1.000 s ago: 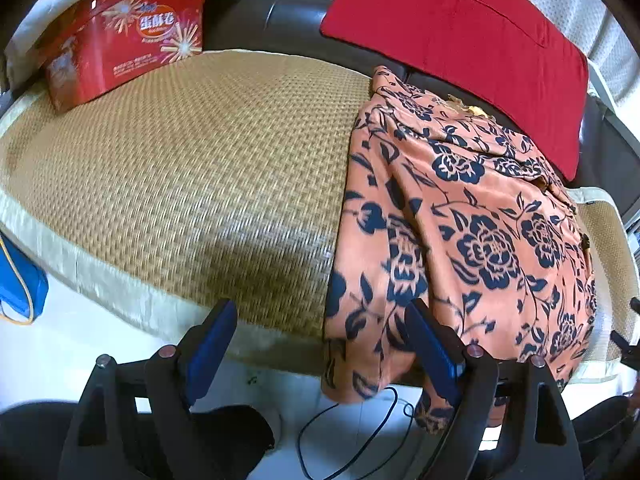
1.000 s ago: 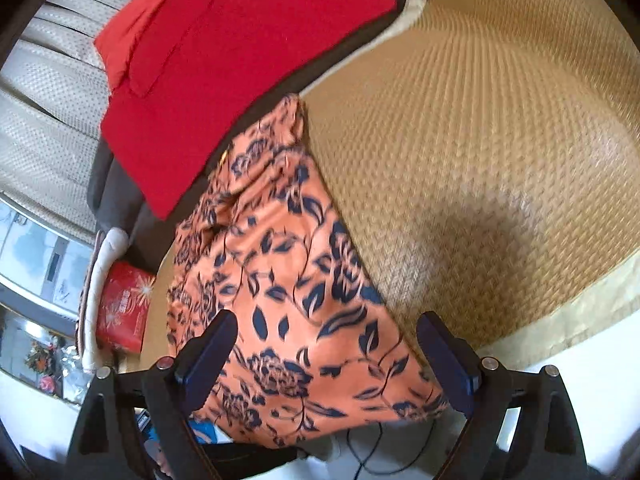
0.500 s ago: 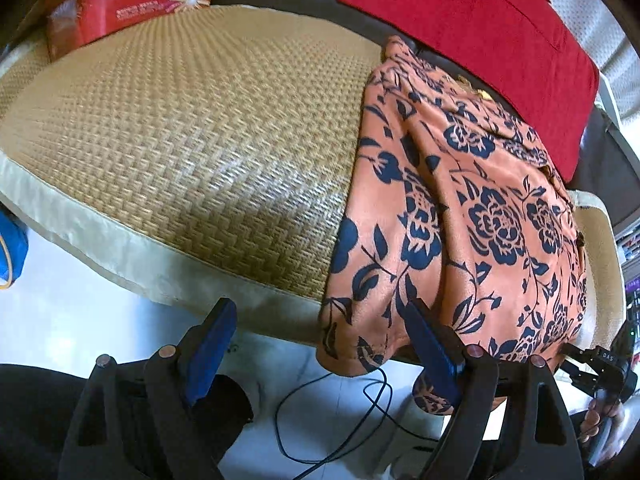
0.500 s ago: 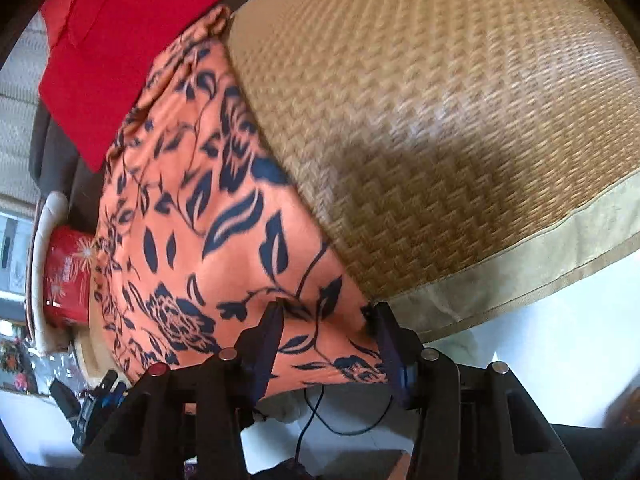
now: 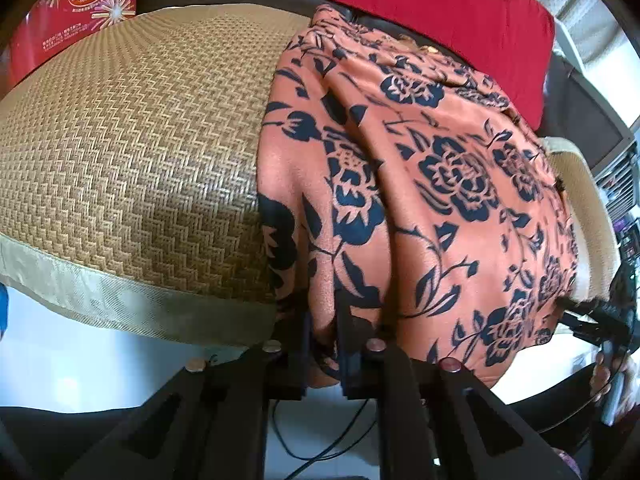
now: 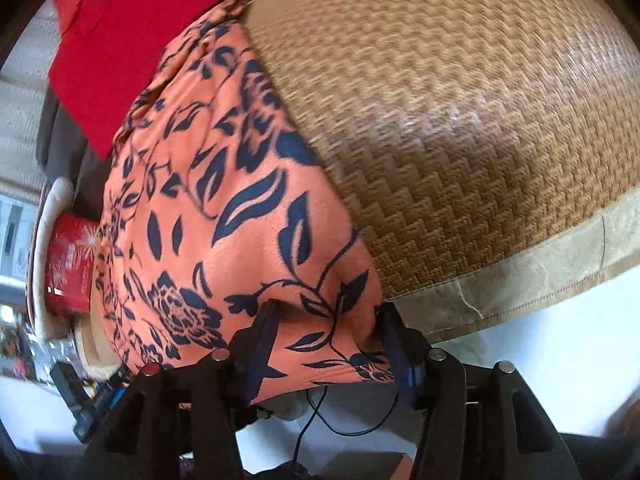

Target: Fold small clothes

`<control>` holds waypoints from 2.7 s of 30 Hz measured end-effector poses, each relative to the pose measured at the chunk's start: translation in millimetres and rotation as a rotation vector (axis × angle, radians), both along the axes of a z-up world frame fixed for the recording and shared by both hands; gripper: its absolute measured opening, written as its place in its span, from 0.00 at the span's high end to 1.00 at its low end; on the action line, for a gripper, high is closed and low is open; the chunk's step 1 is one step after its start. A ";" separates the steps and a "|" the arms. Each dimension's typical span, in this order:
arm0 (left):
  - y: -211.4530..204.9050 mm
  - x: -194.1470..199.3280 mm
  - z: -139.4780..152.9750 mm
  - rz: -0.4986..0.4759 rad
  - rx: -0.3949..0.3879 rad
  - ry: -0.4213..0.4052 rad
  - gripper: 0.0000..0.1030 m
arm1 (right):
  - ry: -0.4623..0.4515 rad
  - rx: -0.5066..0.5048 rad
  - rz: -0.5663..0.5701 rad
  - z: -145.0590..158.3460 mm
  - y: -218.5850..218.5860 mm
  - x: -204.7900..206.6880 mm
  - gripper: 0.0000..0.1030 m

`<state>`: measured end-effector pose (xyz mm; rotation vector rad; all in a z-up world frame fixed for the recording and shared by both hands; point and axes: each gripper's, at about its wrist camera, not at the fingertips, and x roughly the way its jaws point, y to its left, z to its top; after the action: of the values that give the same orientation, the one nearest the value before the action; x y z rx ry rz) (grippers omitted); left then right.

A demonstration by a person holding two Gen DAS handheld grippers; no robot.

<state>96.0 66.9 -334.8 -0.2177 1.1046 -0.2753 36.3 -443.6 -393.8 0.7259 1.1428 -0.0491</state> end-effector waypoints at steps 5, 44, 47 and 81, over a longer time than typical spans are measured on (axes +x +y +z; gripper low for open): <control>0.0 1.6 2.8 -0.002 -0.005 0.001 0.84 | -0.056 -0.034 0.056 10.2 15.7 -0.1 0.82; 27.7 60.5 120.6 -0.009 -0.375 -0.221 0.94 | -0.415 0.321 -0.004 86.6 8.0 47.2 0.90; 28.7 92.4 145.7 -0.014 -0.366 -0.265 0.94 | -0.463 0.332 -0.054 105.7 -12.9 73.0 0.90; 49.7 63.9 132.0 0.063 -0.326 -0.265 0.94 | -0.062 0.233 -0.042 -23.7 34.3 17.6 0.81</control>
<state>159.9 116.6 -202.7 -0.4913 0.7850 -0.4153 53.9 -409.3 -417.4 0.9518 1.0841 0.0716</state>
